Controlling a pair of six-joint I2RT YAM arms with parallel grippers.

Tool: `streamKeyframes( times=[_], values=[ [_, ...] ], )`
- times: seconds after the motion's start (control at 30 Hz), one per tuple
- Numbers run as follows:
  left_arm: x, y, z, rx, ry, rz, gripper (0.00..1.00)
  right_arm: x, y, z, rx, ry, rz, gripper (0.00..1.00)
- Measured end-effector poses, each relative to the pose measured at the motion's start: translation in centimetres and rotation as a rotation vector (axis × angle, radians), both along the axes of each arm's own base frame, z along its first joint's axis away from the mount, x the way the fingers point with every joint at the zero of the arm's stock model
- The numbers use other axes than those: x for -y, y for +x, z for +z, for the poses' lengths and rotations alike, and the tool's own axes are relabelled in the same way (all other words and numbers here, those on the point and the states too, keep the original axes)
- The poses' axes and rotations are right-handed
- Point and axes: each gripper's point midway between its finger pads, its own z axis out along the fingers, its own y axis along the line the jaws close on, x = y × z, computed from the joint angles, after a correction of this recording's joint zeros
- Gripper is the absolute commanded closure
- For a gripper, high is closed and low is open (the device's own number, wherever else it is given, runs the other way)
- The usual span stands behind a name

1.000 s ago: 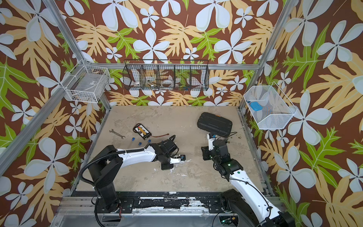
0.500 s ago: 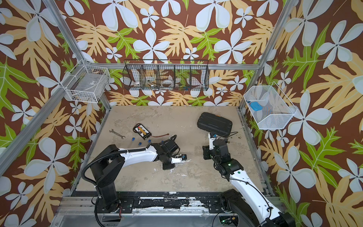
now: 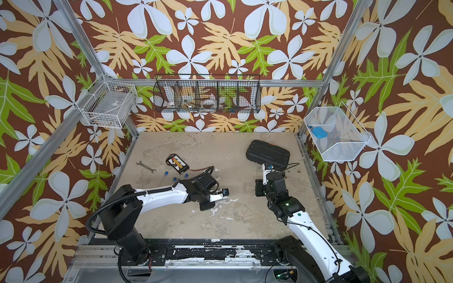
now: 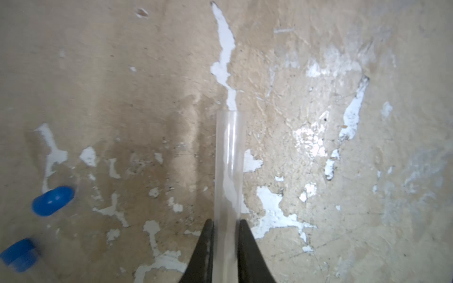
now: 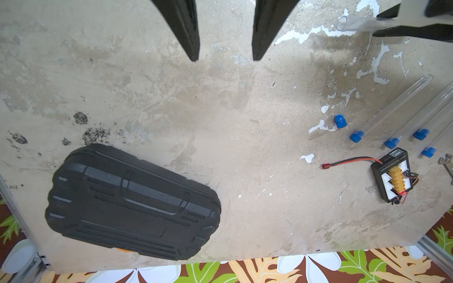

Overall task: Insert stoppers into test tubes
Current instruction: Pick up the test tube at the center of the board.

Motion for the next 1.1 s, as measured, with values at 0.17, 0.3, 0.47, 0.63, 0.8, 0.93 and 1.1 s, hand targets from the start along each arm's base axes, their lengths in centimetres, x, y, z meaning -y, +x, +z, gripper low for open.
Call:
streamKeyframes(
  times=[0.17, 0.3, 0.47, 0.63, 0.8, 0.93, 1.1],
  values=[
    [-0.3, 0.4, 2.6, 0.069, -0.133, 0.055, 1.00, -0.4, 0.5, 1.1, -0.025, 0.026, -0.005, 0.62],
    [-0.3, 0.4, 4.5, 0.120, -0.237, 0.079, 1.00, -2.2, 0.8, 2.2, -0.079, 0.089, 0.052, 0.61],
    [-0.4, 0.3, 7.0, 0.197, -0.364, 0.095, 1.00, -5.9, 0.6, 2.8, -0.192, 0.210, 0.201, 0.60],
    [0.0, 0.3, 8.8, 0.242, -0.467, 0.104, 1.00, -9.3, -0.9, 2.2, -0.334, 0.335, 0.356, 0.58],
    [0.4, 0.6, 9.6, 0.254, -0.506, 0.107, 1.00, -11.9, -1.6, 3.5, -0.402, 0.438, 0.480, 0.52],
    [0.6, 0.6, 9.8, 0.257, -0.514, 0.105, 1.00, -14.5, -2.5, 4.1, -0.450, 0.455, 0.575, 0.48],
    [0.7, 0.7, 9.9, 0.256, -0.516, 0.102, 1.00, -16.7, -3.4, 3.4, -0.523, 0.428, 0.640, 0.48]
  ],
)
